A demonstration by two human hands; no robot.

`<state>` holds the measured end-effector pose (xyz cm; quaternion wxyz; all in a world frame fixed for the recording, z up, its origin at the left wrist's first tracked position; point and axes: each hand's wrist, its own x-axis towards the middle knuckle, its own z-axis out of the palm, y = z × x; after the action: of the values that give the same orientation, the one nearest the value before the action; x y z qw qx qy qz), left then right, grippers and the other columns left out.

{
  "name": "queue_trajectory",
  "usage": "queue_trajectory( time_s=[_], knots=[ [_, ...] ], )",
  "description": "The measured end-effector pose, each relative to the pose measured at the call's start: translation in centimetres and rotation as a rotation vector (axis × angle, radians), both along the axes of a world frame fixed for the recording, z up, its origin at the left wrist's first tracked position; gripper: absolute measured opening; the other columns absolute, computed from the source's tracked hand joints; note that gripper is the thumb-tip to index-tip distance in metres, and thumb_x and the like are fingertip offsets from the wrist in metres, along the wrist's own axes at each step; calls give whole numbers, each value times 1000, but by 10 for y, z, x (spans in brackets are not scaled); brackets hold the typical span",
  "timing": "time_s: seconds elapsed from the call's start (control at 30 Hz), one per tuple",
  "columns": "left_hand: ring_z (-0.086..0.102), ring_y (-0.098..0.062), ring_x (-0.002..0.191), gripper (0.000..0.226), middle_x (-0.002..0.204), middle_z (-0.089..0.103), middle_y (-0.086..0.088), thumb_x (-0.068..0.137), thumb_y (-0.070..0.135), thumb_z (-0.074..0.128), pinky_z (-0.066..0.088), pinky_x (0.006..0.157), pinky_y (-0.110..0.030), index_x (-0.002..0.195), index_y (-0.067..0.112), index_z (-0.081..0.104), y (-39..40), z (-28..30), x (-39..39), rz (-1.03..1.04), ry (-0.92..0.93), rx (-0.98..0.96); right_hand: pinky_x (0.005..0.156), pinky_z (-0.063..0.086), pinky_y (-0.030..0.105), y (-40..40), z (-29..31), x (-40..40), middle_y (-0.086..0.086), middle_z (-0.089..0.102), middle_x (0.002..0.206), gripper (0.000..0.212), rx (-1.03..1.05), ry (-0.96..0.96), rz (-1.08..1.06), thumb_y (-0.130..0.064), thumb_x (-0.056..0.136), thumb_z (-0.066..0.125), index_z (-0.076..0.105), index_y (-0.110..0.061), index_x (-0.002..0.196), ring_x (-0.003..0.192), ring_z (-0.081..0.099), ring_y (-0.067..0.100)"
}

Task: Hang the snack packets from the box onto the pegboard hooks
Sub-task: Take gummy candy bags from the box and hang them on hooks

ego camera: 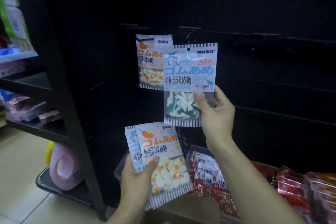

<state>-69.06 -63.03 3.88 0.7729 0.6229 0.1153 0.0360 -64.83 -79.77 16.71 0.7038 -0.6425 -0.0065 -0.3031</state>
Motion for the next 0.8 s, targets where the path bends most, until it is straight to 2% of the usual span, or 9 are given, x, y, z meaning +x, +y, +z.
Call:
queue_trajectory(
  time_s=[0.17, 0.27, 0.33, 0.5, 0.67, 0.8],
  knots=[
    [82, -12, 80, 31, 94, 84, 8, 93, 13, 79, 58, 58, -21, 118, 28, 68, -4, 1, -2, -23, -11, -9, 88, 64, 44, 9, 16, 6, -5, 81, 105, 20, 63, -3, 22, -21, 100, 70, 74, -27, 118, 96, 78, 18],
    [81, -10, 77, 31, 92, 83, 11, 92, 14, 80, 56, 54, -16, 118, 27, 67, -5, 0, -4, -33, -9, 11, 87, 64, 48, 13, 16, 9, -5, 81, 102, 17, 80, 41, 24, -21, 98, 72, 75, -28, 113, 94, 79, 16],
    [81, -9, 79, 32, 93, 83, 12, 91, 15, 80, 57, 58, -19, 118, 27, 67, -4, -1, -3, -26, -12, 21, 86, 64, 49, 15, 16, 10, -4, 81, 102, 16, 92, 44, 11, -20, 97, 73, 75, -28, 111, 93, 79, 16],
    [82, -20, 90, 34, 98, 84, 6, 91, 15, 81, 63, 84, -45, 119, 29, 67, -1, -4, -2, -15, 19, 33, 85, 65, 47, 18, 15, 11, -1, 81, 101, 14, 112, 41, -1, -19, 98, 73, 75, -24, 111, 93, 79, 17],
    [82, -16, 85, 33, 95, 84, 8, 91, 14, 81, 57, 68, -31, 117, 28, 67, 1, -3, -4, -5, 25, 37, 80, 66, 40, 17, 11, 12, 0, 81, 100, 13, 154, 72, -6, -20, 98, 72, 75, -23, 111, 90, 79, 15],
    [81, -9, 76, 33, 90, 83, 13, 89, 18, 82, 55, 63, -28, 117, 28, 66, 1, 2, -3, -22, 10, 54, 81, 65, 39, 10, 14, 32, 0, 81, 100, 14, 113, 91, -56, -21, 97, 74, 74, -23, 111, 89, 79, 14]
  ],
)
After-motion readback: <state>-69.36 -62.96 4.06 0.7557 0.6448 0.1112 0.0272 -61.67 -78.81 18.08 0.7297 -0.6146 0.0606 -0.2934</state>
